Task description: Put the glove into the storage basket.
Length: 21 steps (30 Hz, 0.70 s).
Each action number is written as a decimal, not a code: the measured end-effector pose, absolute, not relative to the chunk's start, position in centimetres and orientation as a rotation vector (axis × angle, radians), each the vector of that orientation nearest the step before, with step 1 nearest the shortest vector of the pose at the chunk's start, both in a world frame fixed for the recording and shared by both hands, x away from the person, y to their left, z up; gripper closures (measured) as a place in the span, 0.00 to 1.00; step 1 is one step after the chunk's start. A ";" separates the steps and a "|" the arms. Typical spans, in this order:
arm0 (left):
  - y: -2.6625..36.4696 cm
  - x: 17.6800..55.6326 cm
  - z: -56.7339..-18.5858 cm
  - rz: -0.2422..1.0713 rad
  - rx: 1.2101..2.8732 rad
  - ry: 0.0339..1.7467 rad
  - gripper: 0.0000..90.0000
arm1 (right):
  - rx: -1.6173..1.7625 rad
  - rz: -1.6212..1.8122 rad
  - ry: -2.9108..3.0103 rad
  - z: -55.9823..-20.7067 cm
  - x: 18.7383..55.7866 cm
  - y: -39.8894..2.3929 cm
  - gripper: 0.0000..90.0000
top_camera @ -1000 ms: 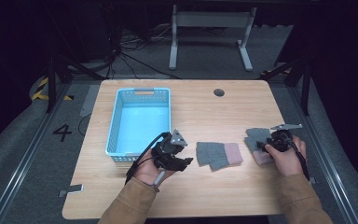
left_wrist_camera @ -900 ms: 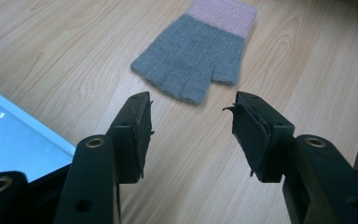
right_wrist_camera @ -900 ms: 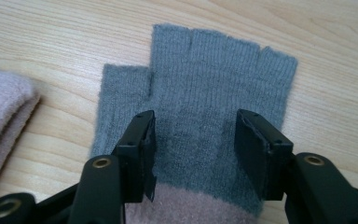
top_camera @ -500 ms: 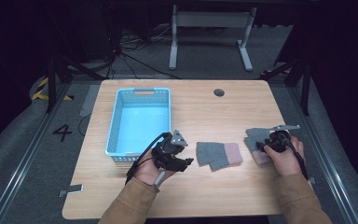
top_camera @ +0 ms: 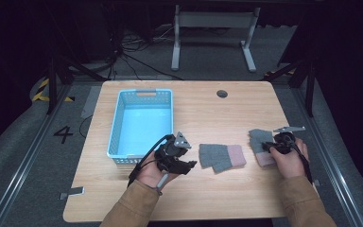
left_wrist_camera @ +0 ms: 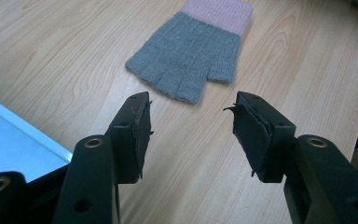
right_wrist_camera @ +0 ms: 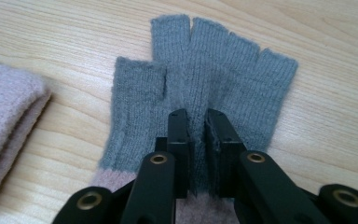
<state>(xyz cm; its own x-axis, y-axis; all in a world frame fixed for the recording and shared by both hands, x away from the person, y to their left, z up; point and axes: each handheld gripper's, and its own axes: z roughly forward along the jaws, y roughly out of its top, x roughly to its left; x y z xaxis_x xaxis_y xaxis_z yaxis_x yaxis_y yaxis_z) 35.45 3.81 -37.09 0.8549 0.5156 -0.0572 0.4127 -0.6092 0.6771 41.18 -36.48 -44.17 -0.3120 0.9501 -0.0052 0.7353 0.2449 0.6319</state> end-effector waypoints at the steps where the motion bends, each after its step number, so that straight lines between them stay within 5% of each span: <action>1: 3.8 35.5 -37.1 0.185 2.307 0.670 0.52 | 1.536 0.754 2.136 -44.0 41.2 -36.5 0.92; 21: 3.7 35.4 -36.9 0.180 2.302 0.662 0.52 | 1.314 0.907 2.197 -38.7 38.9 -34.0 0.95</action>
<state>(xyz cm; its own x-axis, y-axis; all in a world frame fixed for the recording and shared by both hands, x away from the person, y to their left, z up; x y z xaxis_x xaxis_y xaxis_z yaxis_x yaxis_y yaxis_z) 35.43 3.70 -36.90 0.8581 0.5099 -0.0610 0.4089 -0.6065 0.6818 38.92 -33.99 -38.66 -0.4635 0.8857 -0.0249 0.6103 0.3395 0.7157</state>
